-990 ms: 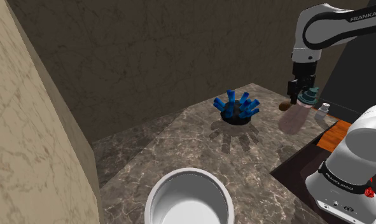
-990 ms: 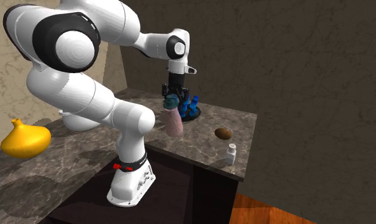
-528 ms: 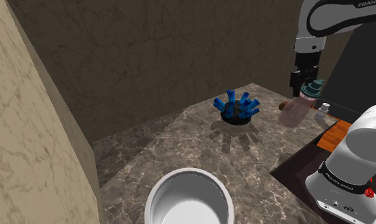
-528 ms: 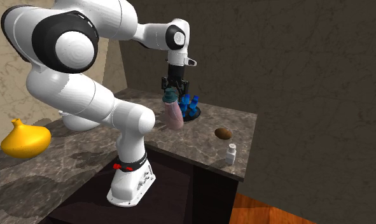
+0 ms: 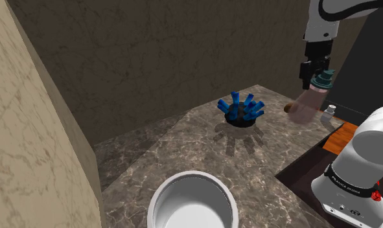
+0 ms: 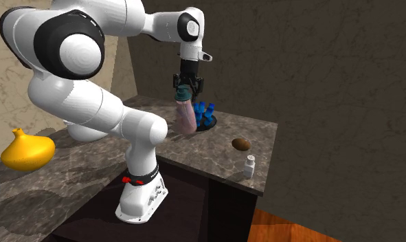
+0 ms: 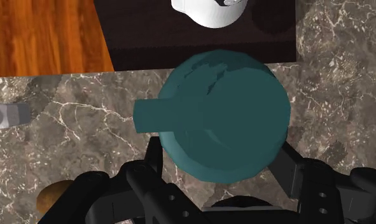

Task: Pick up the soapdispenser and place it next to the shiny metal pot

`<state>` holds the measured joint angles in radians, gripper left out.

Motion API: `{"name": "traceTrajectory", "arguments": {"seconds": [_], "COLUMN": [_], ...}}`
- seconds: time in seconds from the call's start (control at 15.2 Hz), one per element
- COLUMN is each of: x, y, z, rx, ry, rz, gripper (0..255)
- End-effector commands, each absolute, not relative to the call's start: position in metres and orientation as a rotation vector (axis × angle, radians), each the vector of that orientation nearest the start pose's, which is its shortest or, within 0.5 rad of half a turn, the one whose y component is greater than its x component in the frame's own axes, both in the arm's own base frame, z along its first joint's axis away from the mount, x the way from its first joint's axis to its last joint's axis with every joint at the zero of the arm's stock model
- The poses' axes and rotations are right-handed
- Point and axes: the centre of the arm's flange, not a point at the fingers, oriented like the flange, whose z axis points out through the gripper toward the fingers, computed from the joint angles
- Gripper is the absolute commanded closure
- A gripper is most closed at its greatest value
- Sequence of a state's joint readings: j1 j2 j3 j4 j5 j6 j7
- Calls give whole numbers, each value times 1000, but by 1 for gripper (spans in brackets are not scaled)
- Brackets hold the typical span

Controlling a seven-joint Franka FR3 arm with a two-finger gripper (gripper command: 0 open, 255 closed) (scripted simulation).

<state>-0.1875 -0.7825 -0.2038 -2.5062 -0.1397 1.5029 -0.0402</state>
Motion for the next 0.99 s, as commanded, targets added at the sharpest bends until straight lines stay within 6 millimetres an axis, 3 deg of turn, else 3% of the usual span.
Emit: {"name": "traceTrajectory", "arguments": {"seconds": [0.0,0.92], "x": [264,264], "y": [-136,-136], "z": [521,595], "rx": [-3049,-3049], "ry": [413,413], "rz": [348,348], "gripper": [255,255]}}
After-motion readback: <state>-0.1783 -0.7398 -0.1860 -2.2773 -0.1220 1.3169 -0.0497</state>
